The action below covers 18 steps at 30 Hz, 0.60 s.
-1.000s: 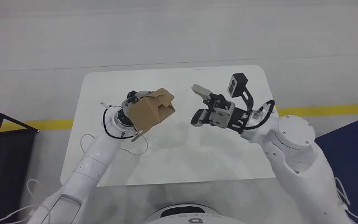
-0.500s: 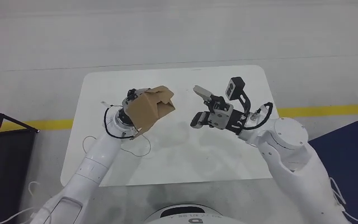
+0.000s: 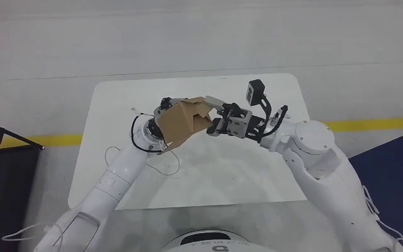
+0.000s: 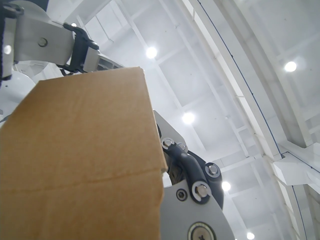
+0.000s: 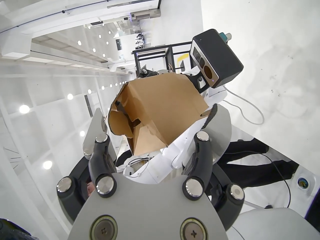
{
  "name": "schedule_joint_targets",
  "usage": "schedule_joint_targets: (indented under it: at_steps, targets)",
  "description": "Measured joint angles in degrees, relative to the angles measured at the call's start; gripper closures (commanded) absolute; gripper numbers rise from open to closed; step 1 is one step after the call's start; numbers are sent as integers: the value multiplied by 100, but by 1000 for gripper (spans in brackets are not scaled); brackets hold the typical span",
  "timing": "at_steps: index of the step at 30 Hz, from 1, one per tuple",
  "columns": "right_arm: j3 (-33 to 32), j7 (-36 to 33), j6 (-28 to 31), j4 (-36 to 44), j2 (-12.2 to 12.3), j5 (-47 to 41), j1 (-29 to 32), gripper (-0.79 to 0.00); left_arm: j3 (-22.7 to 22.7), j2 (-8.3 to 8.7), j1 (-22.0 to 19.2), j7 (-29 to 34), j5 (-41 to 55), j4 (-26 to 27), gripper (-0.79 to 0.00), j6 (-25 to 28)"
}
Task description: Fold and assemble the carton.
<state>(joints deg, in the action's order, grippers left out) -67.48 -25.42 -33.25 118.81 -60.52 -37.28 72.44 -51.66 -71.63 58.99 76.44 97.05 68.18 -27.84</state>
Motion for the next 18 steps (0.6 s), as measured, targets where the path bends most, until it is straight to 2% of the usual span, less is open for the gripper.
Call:
schedule_joint_targets:
  at_steps: [5,9,18]
  targets:
    - [71,-119,-168,-101,-6,75,-165,-542,66,8,-68,8,-28,-71,0,7]
    - [129,-239,-259,-135,-6,129,-232,-480,74,22,-111,33,-9,-94,0,33]
    - [198,-386,-445,-131,9,291,-270,-496,97,61,-156,62,18,-74,0,61]
